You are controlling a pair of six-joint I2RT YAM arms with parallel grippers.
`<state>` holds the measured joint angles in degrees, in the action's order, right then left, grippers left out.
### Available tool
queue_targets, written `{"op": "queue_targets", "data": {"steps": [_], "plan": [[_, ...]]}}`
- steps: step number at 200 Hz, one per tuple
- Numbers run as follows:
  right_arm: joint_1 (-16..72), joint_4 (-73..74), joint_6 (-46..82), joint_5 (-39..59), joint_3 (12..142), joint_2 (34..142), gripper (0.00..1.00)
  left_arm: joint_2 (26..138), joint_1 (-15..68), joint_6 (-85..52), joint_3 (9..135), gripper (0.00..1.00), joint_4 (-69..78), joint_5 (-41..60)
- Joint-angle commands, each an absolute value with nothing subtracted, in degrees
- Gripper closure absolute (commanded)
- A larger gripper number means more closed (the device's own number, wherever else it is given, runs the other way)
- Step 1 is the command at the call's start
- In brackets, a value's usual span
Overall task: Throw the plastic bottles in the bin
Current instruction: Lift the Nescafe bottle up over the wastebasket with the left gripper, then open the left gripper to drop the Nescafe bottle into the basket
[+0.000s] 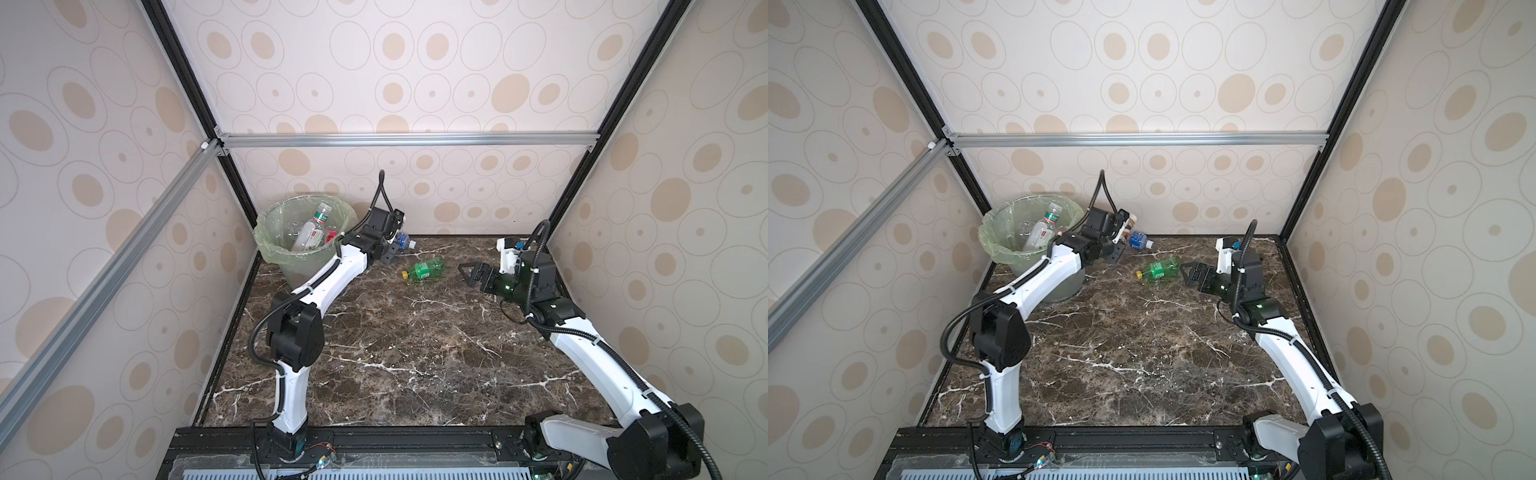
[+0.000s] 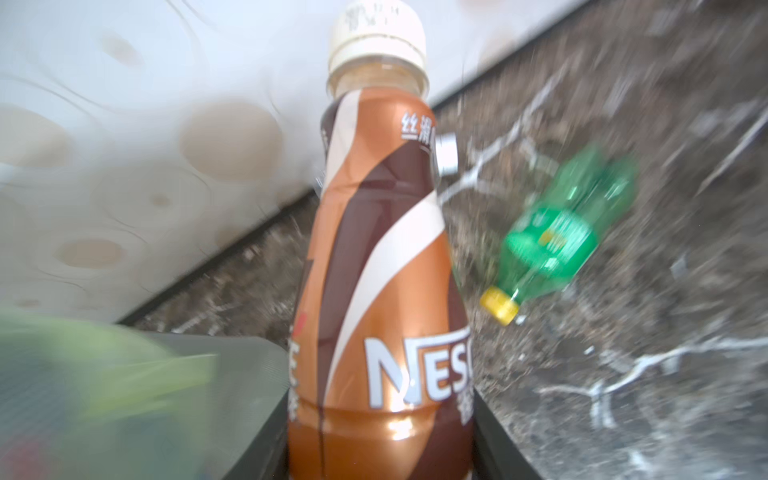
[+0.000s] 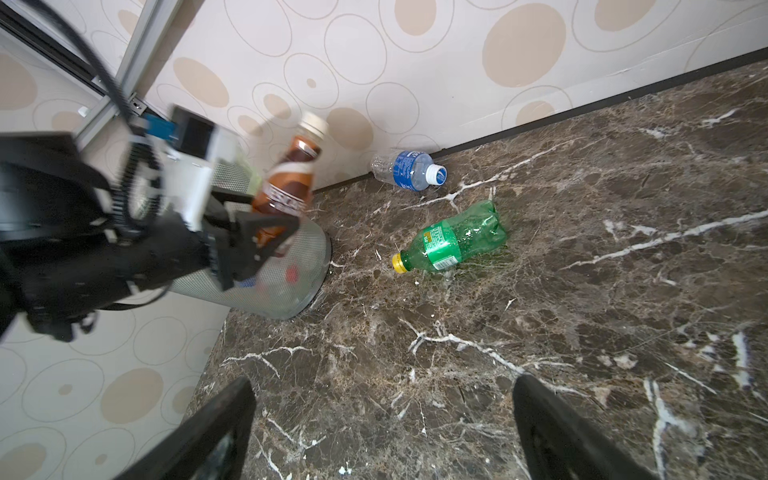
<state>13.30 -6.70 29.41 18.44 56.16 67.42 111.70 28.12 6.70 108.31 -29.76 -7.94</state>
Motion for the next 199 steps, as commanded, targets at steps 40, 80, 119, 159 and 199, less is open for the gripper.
{"op": "queue_targets", "data": {"steps": [40,80,119,159,199], "plan": [[22.52,-11.07,20.73,14.15,69.35,69.43,0.0,98.93,27.5,2.9,111.71,0.53,-23.29,-7.62],[31.18,-13.15,14.8,10.06,79.69,75.17,0.0,92.3,24.64,3.0,112.52,0.52,-18.74,-10.41],[32.34,-11.84,15.65,10.55,81.91,78.37,0.0,83.45,21.49,4.91,107.42,0.52,-7.9,-13.93],[32.59,-11.63,15.83,9.99,82.12,79.65,0.0,81.54,16.61,3.6,103.26,0.52,-5.01,-13.86],[32.58,-11.65,16.0,10.33,82.2,80.94,0.0,87.23,7.24,-5.08,96.9,0.5,-11.79,-9.03]]}}
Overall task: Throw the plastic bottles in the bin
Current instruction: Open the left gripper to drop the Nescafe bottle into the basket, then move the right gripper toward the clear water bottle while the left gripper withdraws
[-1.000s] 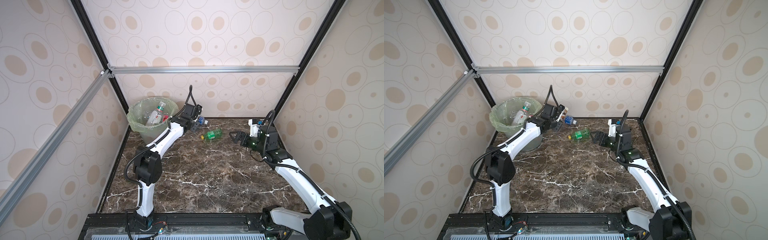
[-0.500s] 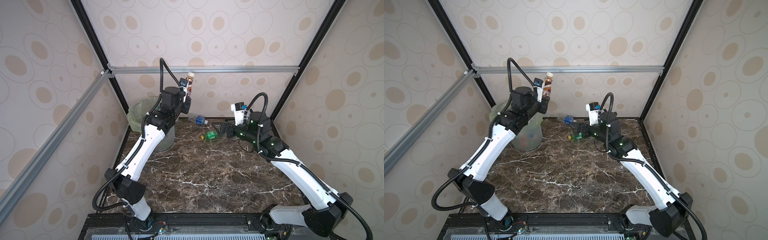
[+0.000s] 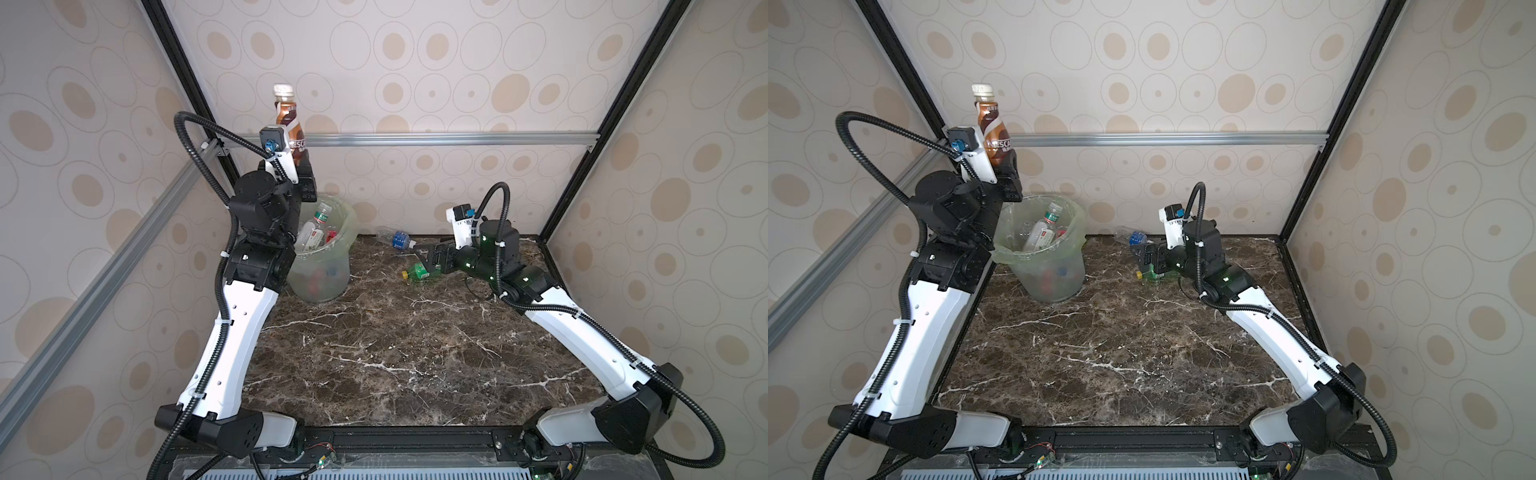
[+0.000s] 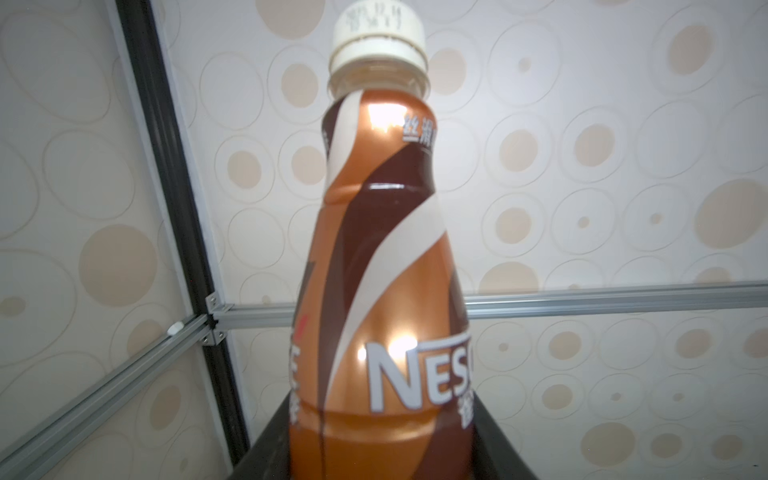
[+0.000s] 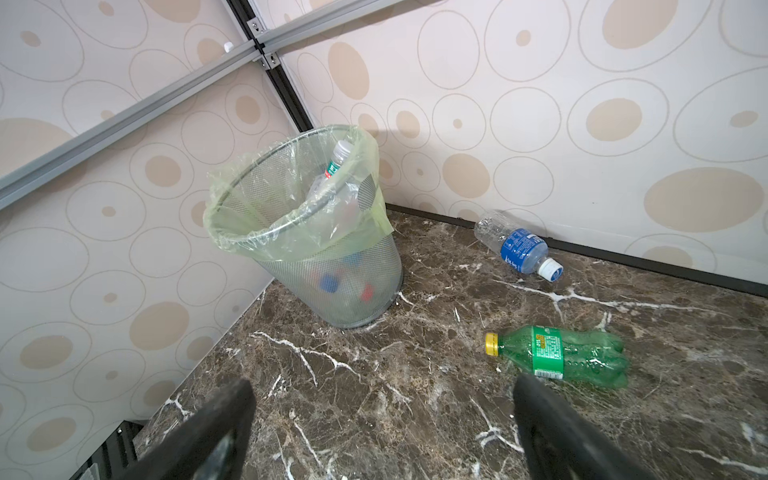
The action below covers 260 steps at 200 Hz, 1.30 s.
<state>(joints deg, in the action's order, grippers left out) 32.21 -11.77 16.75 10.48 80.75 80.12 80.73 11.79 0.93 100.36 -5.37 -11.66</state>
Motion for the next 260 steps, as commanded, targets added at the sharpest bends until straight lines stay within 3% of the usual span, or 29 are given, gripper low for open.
{"op": "queue_targets", "data": {"steps": [1,16,27,39,109,137,190,260], "plan": [[32.55,-11.63,16.0,10.35,82.23,80.94,0.0,87.38,7.09,-5.35,96.79,0.5,-12.09,-8.91],[32.58,-11.6,16.02,10.28,81.93,80.95,0.0,89.55,5.69,-7.6,95.33,0.4,-16.0,-7.8],[32.55,-11.48,16.04,10.27,81.68,80.97,0.0,90.41,5.62,-7.91,95.11,0.18,-18.07,-8.26],[32.52,-11.57,16.03,10.41,81.56,81.03,0.0,90.47,5.63,-8.32,96.1,0.01,-19.78,-9.43],[32.15,-10.61,14.95,7.62,80.56,83.96,0.0,85.8,10.89,-7.19,103.26,0.01,-19.23,-5.72],[28.36,-12.08,11.75,7.8,83.25,89.79,0.0,83.91,12.4,-10.05,101.8,0.01,-16.18,0.62],[21.47,-18.21,2.73,12.53,97.31,110.21,0.0,85.97,17.58,-18.9,95.36,0.01,-9.53,10.14],[15.23,-28.61,2.28,27.21,130.96,140.25,0.07,95.71,23.97,-30.4,92.46,0.01,-2.64,17.05]]}}
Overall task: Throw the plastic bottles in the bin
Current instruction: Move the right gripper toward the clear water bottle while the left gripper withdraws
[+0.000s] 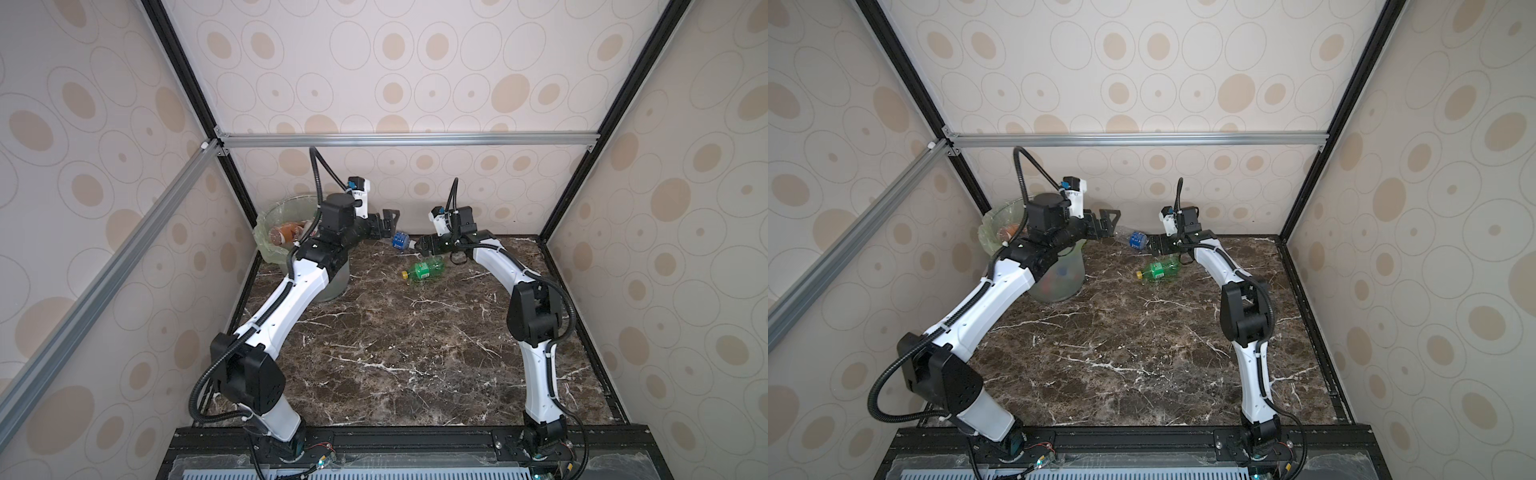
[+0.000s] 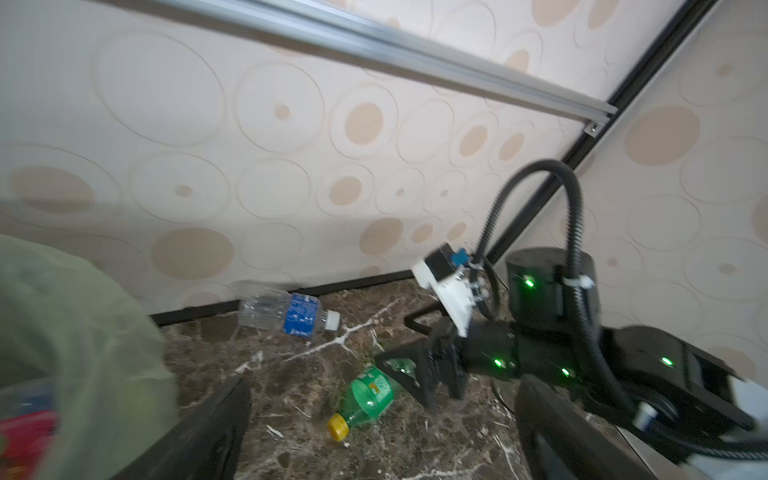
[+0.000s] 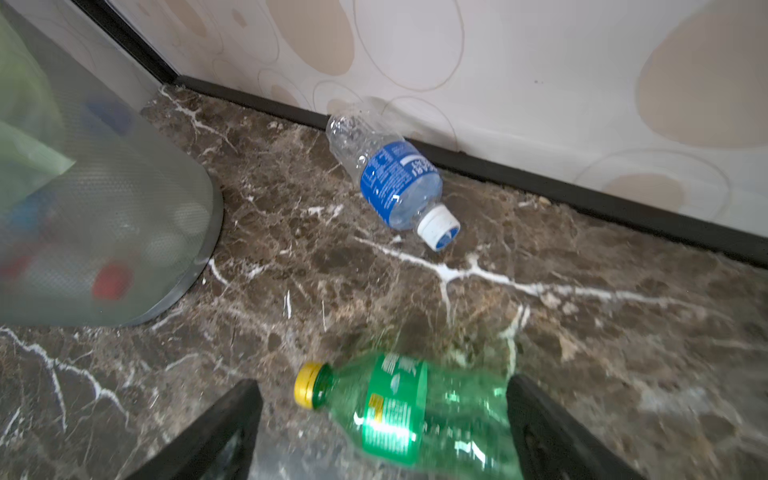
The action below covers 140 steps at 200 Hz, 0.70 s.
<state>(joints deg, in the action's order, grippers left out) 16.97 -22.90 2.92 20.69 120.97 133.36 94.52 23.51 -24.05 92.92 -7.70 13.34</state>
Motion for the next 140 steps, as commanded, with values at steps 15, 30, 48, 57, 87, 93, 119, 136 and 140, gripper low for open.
{"op": "queue_targets", "data": {"steps": [15,30,48,57,87,93,119,136,140], "plan": [[14.26,-29.68,3.59,28.44,138.62,145.57,0.09,97.32,24.58,-30.35,92.57,0.01,-1.93,17.15],[14.13,-30.77,3.84,29.45,144.5,150.41,0.09,99.49,25.2,-30.42,93.27,0.01,-2.02,17.36],[13.65,-30.6,4.99,30.12,148.9,154.19,0.09,101.51,25.32,-30.87,93.58,0.01,-1.6,17.86],[13.21,-28.71,6.66,31.56,149.07,155.04,0.1,102.21,25.36,-31.1,93.56,0.01,-1.28,17.84],[12.83,-22.08,11.99,34.14,149.64,157.47,0.1,105.31,25.56,-33.03,93.55,0.01,0.76,18.96],[12.9,-20.97,13.37,34.81,150.47,158.45,0.09,106.02,25.64,-33.17,93.73,0.01,0.78,18.92],[13.25,-18.79,18.04,35.57,156.21,163.09,0.06,108.73,25.67,-33.83,94.55,0.01,1.59,18.45],[13.67,-16.66,20.37,34.98,156.65,164.21,0.0,110.6,25.71,-33.57,96.05,0.01,1.29,17.94],[13.77,-16.35,20.92,34.68,156.62,164.41,0.0,110.99,25.68,-33.5,96.48,0.01,1.11,17.78]]}}
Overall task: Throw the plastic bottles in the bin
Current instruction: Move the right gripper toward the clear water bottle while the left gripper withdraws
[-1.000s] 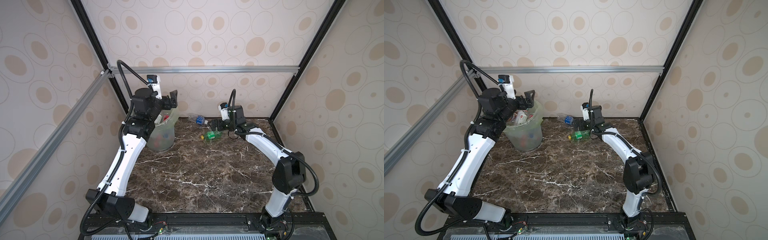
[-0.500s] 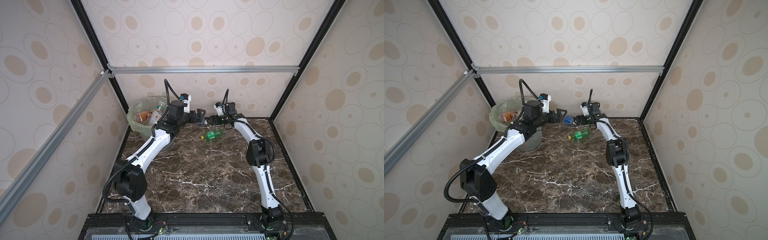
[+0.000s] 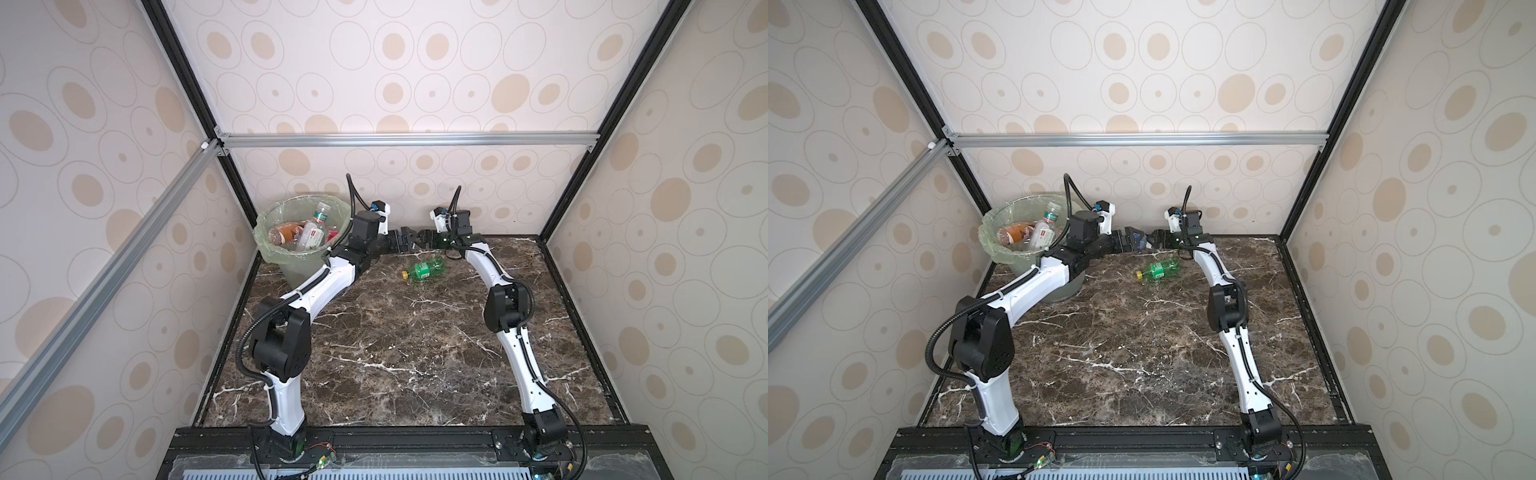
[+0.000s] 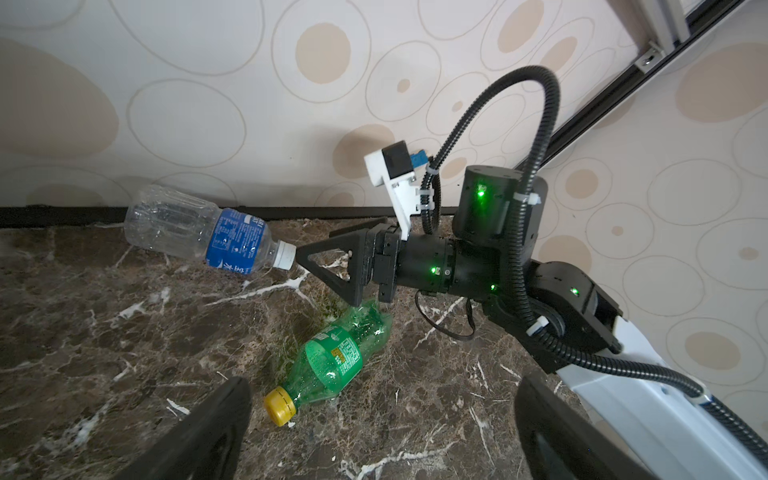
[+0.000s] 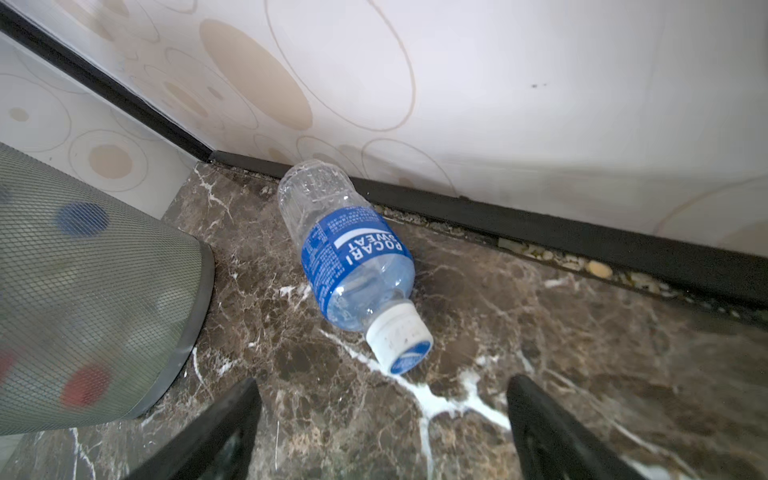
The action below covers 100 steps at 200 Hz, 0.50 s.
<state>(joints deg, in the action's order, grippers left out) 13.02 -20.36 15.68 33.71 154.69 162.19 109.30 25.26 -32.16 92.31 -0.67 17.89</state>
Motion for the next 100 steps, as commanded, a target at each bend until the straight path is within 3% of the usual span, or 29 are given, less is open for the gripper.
{"op": "queue_targets", "data": {"steps": [1,100], "plan": [[13.79,-16.21,21.01,34.61,156.62,164.47,0.0,111.04,25.72,-33.49,96.58,0.01,1.08,17.77],[15.73,-8.53,30.06,33.2,158.11,168.71,0.0,115.12,25.58,-33.72,100.4,0.01,1.49,17.23]]}}
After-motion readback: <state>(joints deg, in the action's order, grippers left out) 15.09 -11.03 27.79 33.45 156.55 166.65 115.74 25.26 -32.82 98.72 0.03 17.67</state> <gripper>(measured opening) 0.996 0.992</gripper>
